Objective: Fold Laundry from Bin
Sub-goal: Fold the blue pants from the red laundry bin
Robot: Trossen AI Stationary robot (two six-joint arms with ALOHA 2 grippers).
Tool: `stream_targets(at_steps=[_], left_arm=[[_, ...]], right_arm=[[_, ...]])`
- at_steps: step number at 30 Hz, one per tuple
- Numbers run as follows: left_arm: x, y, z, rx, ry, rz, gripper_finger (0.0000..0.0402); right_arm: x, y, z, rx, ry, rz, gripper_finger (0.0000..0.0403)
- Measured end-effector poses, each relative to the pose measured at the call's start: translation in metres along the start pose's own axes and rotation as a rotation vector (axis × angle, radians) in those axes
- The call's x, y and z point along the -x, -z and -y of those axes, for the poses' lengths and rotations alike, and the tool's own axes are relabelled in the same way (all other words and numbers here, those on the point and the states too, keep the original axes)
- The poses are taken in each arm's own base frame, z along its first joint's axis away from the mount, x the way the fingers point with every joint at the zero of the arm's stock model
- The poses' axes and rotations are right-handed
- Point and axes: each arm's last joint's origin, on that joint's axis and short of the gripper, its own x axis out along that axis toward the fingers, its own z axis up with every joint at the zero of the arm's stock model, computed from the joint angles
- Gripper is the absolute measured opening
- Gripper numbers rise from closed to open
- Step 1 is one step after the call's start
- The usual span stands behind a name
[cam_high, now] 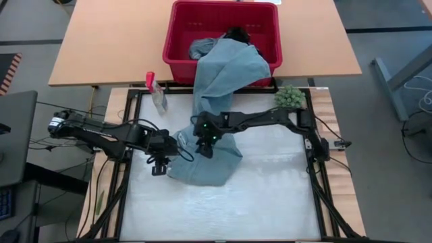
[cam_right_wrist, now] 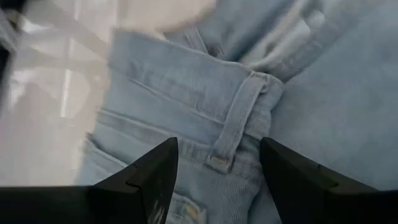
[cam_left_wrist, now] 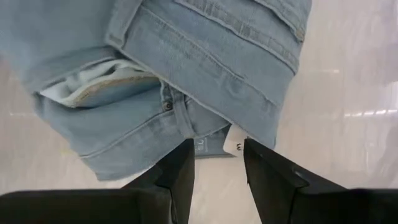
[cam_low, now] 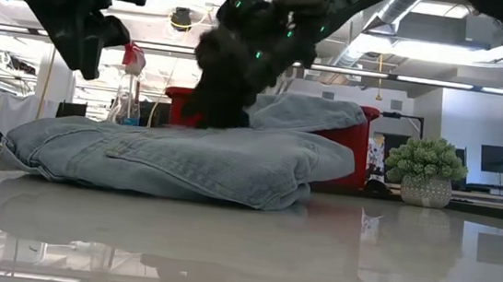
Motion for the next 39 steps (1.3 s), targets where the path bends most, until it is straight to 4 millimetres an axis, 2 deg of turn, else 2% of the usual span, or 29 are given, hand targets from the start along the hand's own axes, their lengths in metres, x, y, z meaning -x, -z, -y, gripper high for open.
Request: stream_targets(at_steps=[4, 7, 10, 13, 14, 17, 21, 23, 26, 32, 35, 39], left_arm=[[0.000, 0.002, -0.001, -0.015, -0.008, -0.020, 0.0126], [0.000, 0.004, -0.001, -0.023, -0.011, -0.042, 0.0126], [0.000, 0.006, -0.001, -0.024, -0.015, -0.063, 0.0126], [0.000, 0.007, -0.002, -0.050, -0.016, -0.076, 0.0126], [0.000, 0.007, -0.002, -0.056, -0.016, -0.077, 0.0126], [0.000, 0.007, -0.001, -0.080, -0.014, -0.073, 0.0126], [-0.008, 0.006, -0.001, -0.147, -0.003, -0.025, 0.0126], [-0.015, 0.005, 0.003, -0.189, 0.033, 0.023, 0.0126], [-0.026, 0.004, 0.012, -0.334, 0.074, 0.092, 0.0126], [-0.036, 0.002, 0.020, -0.546, -0.052, 0.222, 0.0126], [-0.049, 0.008, 0.021, -0.549, -0.008, 0.255, 0.0126], [-0.067, 0.023, 0.022, -0.533, 0.073, 0.202, 0.0144]], right_arm=[[-0.012, 0.007, -0.004, 0.009, 0.057, -0.026, 0.0254], [-0.015, 0.013, -0.009, 0.002, 0.087, -0.075, 0.0231], [-0.010, 0.016, -0.022, 0.002, 0.083, -0.120, 0.0166], [0.008, 0.012, -0.044, 0.017, 0.059, -0.115, 0.0060], [0.015, 0.010, -0.051, 0.021, 0.051, -0.115, 0.0040], [0.045, 0.004, -0.078, 0.016, 0.040, -0.088, 0.0038], [0.099, 0.001, -0.123, 0.077, 0.073, -0.030, 0.0038], [0.125, 0.007, -0.145, 0.122, 0.065, -0.005, 0.0038], [0.149, 0.027, -0.168, 0.127, 0.065, -0.004, 0.0038], [0.161, 0.069, -0.185, 0.008, 0.143, 0.001, 0.0038], [0.165, 0.080, -0.190, -0.049, 0.169, 0.037, 0.0038], [0.167, 0.086, -0.193, -0.059, 0.225, 0.076, 0.0038]])
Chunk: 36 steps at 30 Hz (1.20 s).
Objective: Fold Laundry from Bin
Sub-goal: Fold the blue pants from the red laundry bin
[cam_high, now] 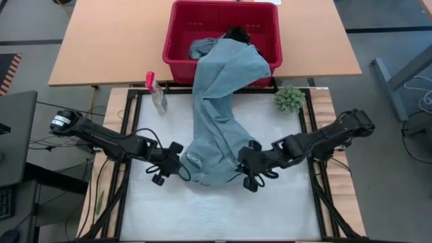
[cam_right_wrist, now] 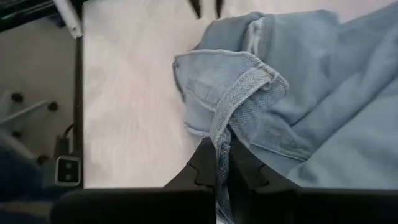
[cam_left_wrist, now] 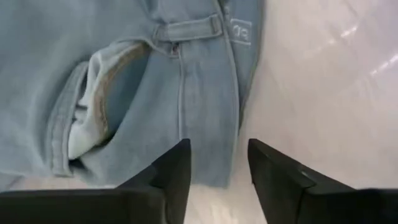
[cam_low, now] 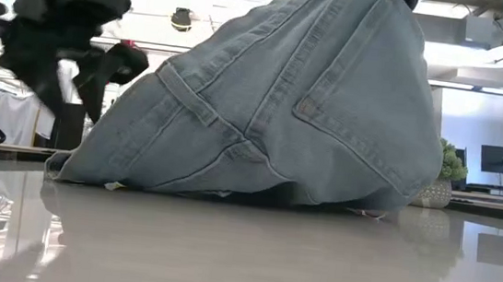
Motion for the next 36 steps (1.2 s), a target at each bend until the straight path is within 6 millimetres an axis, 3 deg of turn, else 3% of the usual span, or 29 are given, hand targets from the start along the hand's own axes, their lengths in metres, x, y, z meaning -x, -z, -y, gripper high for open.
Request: stream_targets(at_steps=[6, 11, 17, 21, 26, 31, 36], left_arm=[[-0.007, 0.006, 0.006, -0.078, -0.050, 0.020, 0.0195], [-0.026, 0.017, 0.014, -0.148, -0.014, 0.005, 0.0228], [-0.049, 0.024, 0.016, -0.148, -0.016, -0.056, 0.0237], [-0.059, 0.026, 0.017, -0.128, 0.001, -0.082, 0.0185], [-0.060, 0.024, 0.017, -0.068, -0.007, -0.077, 0.0037], [-0.038, 0.001, 0.009, -0.026, -0.065, -0.063, 0.0004], [0.031, -0.050, -0.008, -0.072, -0.233, 0.051, 0.0002]], right_arm=[[-0.007, -0.002, 0.002, -0.036, 0.036, 0.027, 0.0038], [-0.010, -0.009, 0.010, -0.062, 0.047, 0.045, 0.0041], [-0.009, -0.012, 0.012, -0.075, 0.036, 0.066, 0.0042], [-0.008, -0.011, 0.009, -0.070, 0.020, 0.059, 0.0043], [-0.007, -0.008, 0.002, -0.062, -0.002, 0.061, 0.0044], [0.001, -0.005, -0.005, -0.064, -0.024, 0.074, 0.0044], [0.043, -0.016, 0.000, -0.042, -0.043, 0.245, 0.0044]])
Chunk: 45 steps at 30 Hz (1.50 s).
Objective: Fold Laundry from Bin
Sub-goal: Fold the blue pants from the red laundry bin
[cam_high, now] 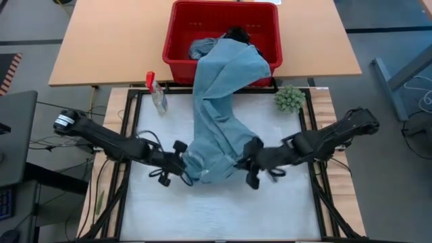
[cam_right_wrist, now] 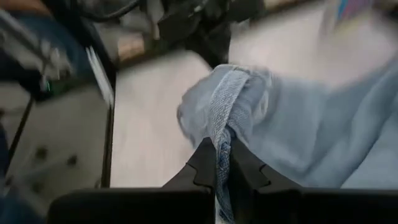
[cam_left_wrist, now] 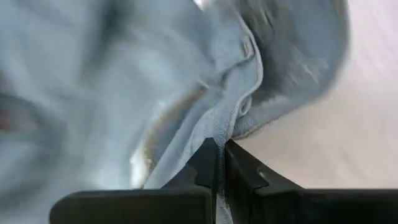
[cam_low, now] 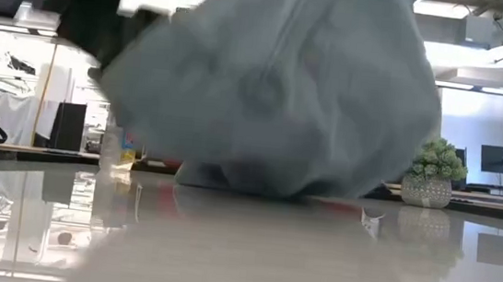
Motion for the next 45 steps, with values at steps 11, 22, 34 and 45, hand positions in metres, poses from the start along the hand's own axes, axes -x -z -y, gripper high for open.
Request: stream_targets(at_steps=[11, 22, 34, 45], left_arm=[[0.209, -0.085, -0.088, 0.222, -0.443, 0.664, 0.0000], [0.314, -0.126, -0.119, 0.102, -0.404, 1.177, 0.0000], [0.342, -0.191, -0.124, -0.278, -0.328, 1.559, 0.0000], [0.357, -0.198, -0.125, -0.415, -0.680, 1.746, 0.0000]], right_arm=[[0.135, -0.076, 0.015, 0.228, -0.117, 0.848, 0.0043], [0.183, -0.109, 0.003, 0.476, -0.330, 1.284, 0.0042], [0.213, -0.157, -0.029, 0.750, -0.520, 1.284, 0.0042], [0.248, -0.193, -0.036, 0.931, -0.325, 1.458, 0.0042]])
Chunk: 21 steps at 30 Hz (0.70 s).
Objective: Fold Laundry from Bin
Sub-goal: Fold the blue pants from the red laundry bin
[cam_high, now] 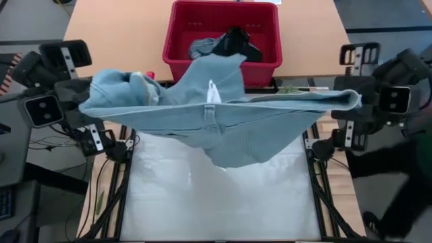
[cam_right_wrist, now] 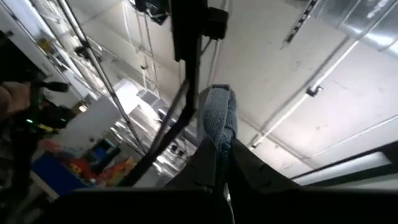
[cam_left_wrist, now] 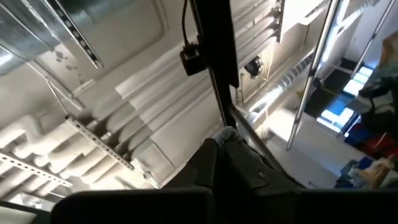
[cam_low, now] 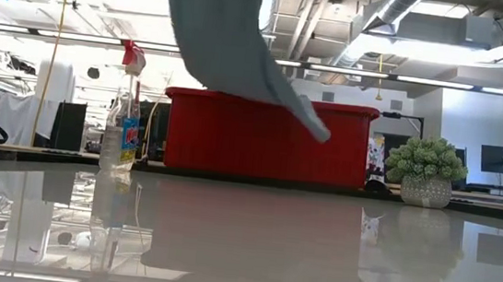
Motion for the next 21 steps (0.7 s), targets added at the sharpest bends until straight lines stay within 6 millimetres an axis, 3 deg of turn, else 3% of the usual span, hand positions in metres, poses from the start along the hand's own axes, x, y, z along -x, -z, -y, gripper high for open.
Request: stream_targets(at_steps=[13, 17, 21], left_arm=[[0.002, 0.005, -0.013, -0.229, -0.115, -0.056, 0.0000], [0.006, 0.014, -0.021, -0.303, -0.181, -0.200, 0.0000], [0.021, 0.029, -0.041, -0.357, -0.284, -0.513, 0.0000]], right_arm=[[0.001, 0.010, 0.030, 0.331, 0.207, -0.124, 0.0043], [0.008, 0.022, 0.044, 0.383, 0.318, -0.305, 0.0043], [0.021, 0.039, 0.062, 0.395, 0.436, -0.531, 0.0043]])
